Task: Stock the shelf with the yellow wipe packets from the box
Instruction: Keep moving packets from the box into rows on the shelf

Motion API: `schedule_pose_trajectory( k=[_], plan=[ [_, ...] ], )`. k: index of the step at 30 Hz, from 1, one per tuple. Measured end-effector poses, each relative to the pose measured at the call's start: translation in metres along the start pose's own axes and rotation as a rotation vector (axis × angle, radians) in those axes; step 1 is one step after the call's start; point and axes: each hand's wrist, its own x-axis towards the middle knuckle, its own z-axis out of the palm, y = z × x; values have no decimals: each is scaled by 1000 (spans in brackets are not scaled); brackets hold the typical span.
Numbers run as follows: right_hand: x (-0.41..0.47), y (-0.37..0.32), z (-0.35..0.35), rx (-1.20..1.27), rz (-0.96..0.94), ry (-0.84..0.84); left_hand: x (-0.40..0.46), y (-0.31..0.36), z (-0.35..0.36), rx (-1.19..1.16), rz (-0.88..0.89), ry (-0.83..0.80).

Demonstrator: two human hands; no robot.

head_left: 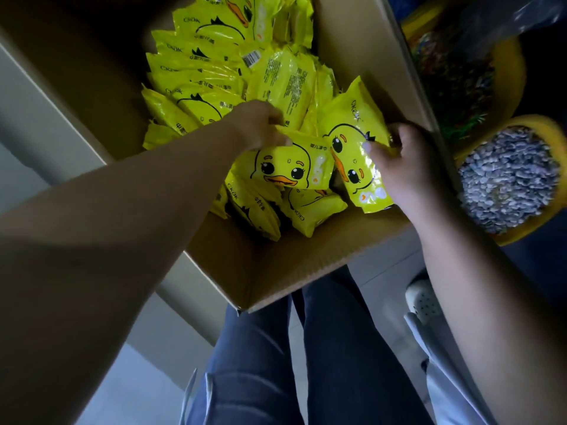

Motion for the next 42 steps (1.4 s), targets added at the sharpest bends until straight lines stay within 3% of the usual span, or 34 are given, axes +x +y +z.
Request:
schedule_pose_trajectory(
  k=[4, 9, 13, 21, 26, 34, 42],
  plan=[
    [-2, -5, -1, 17, -16, -12, -10, 11, 4, 239, 27, -124],
    [-19, -28, -17, 188, -44, 13, -62, 15, -17, 134, 12, -4],
    [-35, -64, -47, 165, -87, 42, -109, 12, -60, 80, -6, 66],
    [-109, -172, -157, 391, -297, -94, -243, 63, -180, 113, 114, 247],
    [-170, -229, -230, 517, -408, 96, -335, 103, -243, 90, 212, 404],
    [-262, -289, -343, 547, -653, 324, -462, 174, -323, 255, 413, 645],
    [-302, -292, -418, 434, -734, 457, -505, 239, -347, 443, 594, 725]
  ],
)
